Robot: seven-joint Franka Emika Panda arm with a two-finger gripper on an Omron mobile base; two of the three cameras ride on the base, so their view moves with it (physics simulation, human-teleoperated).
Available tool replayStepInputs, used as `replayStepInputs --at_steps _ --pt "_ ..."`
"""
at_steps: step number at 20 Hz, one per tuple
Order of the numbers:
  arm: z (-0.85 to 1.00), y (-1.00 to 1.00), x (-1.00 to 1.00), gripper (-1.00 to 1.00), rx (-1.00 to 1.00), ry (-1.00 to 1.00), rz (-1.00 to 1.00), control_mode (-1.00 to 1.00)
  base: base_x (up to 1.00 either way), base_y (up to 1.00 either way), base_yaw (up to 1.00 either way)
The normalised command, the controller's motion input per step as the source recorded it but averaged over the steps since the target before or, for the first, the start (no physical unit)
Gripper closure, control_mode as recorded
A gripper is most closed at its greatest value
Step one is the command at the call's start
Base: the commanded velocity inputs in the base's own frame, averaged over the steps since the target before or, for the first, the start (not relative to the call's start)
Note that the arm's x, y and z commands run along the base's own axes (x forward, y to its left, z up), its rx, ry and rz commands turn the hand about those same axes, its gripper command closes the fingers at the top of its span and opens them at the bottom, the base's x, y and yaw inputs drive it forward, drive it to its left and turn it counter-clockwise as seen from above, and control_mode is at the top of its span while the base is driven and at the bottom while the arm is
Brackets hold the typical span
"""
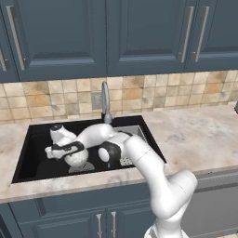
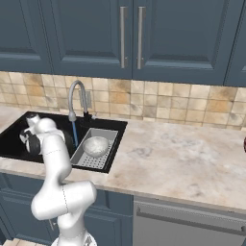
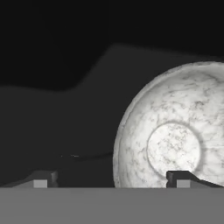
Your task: Rinse each bowl for a few seconds and place them down in the sink or on the counter.
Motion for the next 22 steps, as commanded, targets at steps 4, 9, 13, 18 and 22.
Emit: replayStepInputs --at_steps 4,9,13,18,22 --pt "0.36 0.10 -0.04 -1.00 -0.06 -0.05 -0.02 -1.00 0.00 0.00 0.00" --pt "0.41 0.08 -0.11 -1.00 -0.07 -0.08 -0.02 -1.00 0.00 0.00 0.00" --pt "0.48 0.03 -0.16 -1.00 -0.07 -0.10 -0.01 -1.00 0.00 0.00 0.00" --pt "0.54 0.00 -0.21 -1.00 -0.06 -0.08 0.00 -1.00 0.00 0.00 0.00" --pt "0.53 0.00 -0.26 -1.00 -0.06 -0.08 0.00 -1.00 0.00 0.00 0.00"
